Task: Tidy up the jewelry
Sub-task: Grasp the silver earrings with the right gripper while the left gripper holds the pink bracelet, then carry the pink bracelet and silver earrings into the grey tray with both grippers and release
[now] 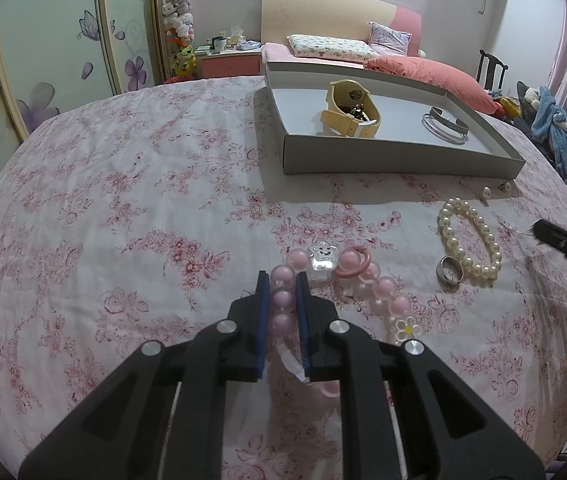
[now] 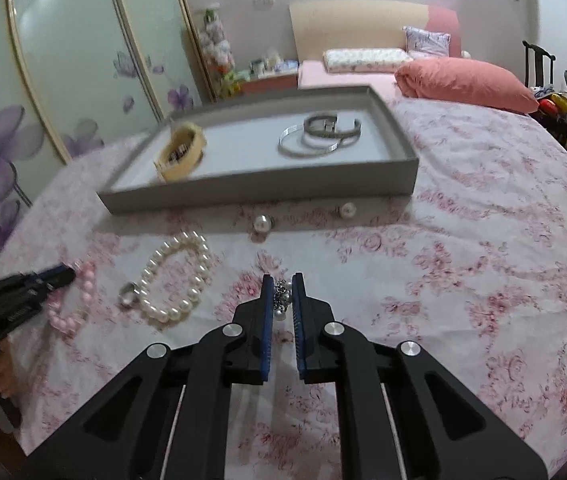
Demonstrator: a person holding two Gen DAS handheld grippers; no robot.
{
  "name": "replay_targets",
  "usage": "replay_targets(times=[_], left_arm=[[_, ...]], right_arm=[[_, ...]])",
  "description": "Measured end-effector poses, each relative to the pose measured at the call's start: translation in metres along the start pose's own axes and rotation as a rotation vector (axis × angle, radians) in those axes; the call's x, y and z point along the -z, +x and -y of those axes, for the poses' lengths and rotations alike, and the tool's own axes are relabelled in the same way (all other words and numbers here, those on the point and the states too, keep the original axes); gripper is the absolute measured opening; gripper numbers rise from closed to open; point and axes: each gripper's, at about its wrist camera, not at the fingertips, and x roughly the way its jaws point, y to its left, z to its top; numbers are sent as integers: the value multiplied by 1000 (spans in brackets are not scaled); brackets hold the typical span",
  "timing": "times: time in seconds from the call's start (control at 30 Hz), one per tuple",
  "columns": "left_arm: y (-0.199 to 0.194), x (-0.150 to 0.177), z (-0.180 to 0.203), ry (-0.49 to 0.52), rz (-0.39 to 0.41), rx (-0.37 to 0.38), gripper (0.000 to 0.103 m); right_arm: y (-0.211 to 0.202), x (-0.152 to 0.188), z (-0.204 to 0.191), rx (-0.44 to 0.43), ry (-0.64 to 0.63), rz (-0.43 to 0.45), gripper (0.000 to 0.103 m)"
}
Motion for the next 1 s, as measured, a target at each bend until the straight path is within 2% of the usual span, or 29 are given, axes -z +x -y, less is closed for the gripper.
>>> replay_targets(times=[0.23, 0.47, 0.77, 1.0], left_arm=[[-3, 2, -2, -14, 7, 26, 13], [-19, 6, 0, -30, 43, 76, 13], [-68, -4, 12, -38, 206, 178, 13], [-96, -7, 22, -62, 284, 230, 13]], right_arm=[[-29, -8, 0, -18, 5, 99, 10], [-42, -12, -1, -30, 8, 146, 10], [-59, -13, -7, -42, 4, 236, 10], [-76, -14, -14, -49, -2, 327, 10]])
